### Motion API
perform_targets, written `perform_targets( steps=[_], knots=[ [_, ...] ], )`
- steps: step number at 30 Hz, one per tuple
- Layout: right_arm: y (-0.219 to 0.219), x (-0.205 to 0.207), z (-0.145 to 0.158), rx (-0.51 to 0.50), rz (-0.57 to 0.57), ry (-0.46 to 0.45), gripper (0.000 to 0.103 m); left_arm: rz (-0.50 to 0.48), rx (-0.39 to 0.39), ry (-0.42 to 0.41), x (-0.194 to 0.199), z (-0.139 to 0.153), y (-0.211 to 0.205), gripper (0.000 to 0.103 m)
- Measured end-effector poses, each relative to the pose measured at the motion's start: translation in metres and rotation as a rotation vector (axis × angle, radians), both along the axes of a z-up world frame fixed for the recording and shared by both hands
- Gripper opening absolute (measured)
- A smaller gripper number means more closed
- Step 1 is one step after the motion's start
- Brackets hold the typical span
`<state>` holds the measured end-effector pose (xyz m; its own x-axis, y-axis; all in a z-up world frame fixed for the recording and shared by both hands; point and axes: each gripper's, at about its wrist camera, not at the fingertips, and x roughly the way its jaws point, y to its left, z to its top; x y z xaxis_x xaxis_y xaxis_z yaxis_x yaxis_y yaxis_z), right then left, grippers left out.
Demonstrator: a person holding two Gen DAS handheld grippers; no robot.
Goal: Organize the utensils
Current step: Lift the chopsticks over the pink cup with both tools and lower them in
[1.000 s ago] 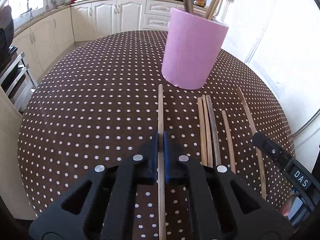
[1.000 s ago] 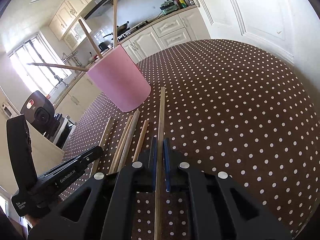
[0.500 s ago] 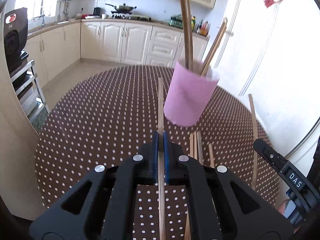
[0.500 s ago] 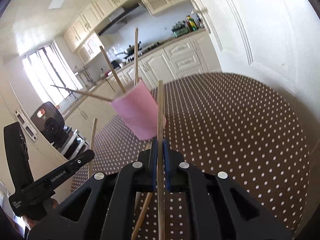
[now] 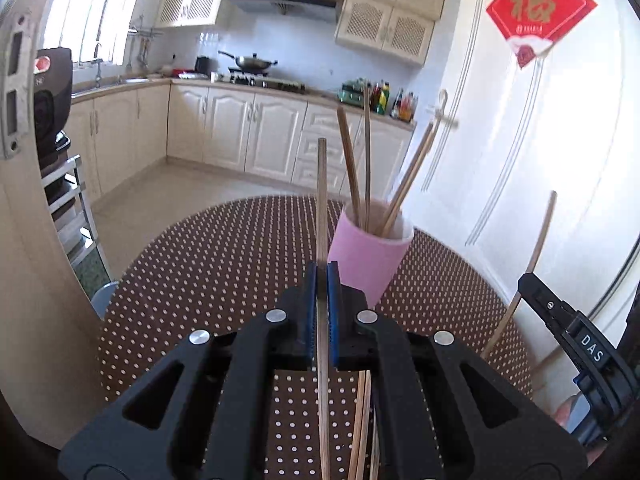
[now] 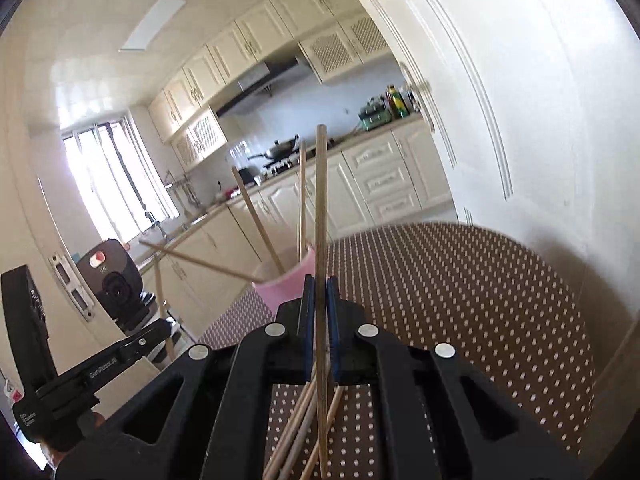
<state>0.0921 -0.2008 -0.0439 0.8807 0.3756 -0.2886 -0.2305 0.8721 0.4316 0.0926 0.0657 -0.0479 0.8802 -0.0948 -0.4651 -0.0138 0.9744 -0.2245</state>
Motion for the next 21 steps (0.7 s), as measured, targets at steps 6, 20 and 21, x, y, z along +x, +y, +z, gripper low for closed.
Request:
perform_targets(
  steps=[6,20,21],
  knots=[
    [-0.005,0.0,0.017,0.008,-0.008,-0.07,0.005,0.028,-0.008,-0.073,-0.012,0.02,0.007,0.006],
    [-0.009,0.01,0.068,0.05,-0.02,-0.262,0.005,0.092,-0.075,-0.312,-0.023,0.088,0.023,0.006],
    [-0.009,0.011,0.071,0.049,-0.018,-0.272,0.005,0.09,-0.08,-0.33,-0.024,0.09,0.023,0.006]
  ],
)
